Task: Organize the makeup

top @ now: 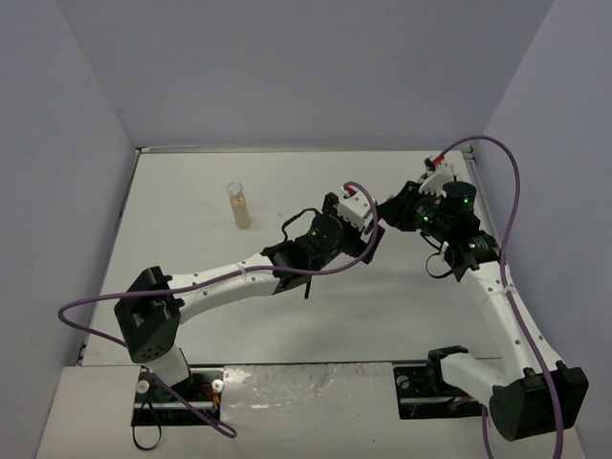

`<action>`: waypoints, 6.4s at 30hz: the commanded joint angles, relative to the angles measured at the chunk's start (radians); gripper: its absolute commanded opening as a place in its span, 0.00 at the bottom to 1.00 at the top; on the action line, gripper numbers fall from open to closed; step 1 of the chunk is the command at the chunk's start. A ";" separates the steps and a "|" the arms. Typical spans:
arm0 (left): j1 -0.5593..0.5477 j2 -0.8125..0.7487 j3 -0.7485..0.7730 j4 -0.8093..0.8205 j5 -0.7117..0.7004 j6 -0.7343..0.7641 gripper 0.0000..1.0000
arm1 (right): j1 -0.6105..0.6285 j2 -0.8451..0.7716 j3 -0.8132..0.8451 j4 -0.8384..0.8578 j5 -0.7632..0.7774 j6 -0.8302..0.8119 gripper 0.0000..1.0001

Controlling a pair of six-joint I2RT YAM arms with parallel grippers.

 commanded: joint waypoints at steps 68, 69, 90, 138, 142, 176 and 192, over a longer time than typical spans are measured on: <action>0.764 -0.494 -0.036 -0.756 0.063 -0.083 0.97 | -0.435 0.808 0.400 0.349 0.419 -0.456 0.02; 0.764 -0.494 -0.036 -0.756 0.063 -0.083 0.97 | -0.435 0.807 0.400 0.349 0.417 -0.455 0.04; 0.765 -0.493 -0.041 -0.751 0.076 -0.086 0.97 | -0.434 0.758 0.428 0.319 0.379 -0.457 0.44; 0.777 -0.055 -0.558 0.584 0.237 -0.010 0.91 | -0.081 -0.127 -0.030 0.327 0.183 -0.321 1.00; 0.778 -0.009 -0.546 0.636 0.235 0.013 0.89 | -0.077 -0.119 -0.024 0.323 0.179 -0.328 1.00; 0.784 0.104 -0.609 1.001 0.416 -0.016 0.00 | -0.077 -0.074 -0.045 0.327 0.119 -0.339 1.00; 0.639 -0.304 -0.421 0.472 0.914 -0.009 0.00 | 0.192 -0.003 0.021 0.302 -0.199 -0.465 0.93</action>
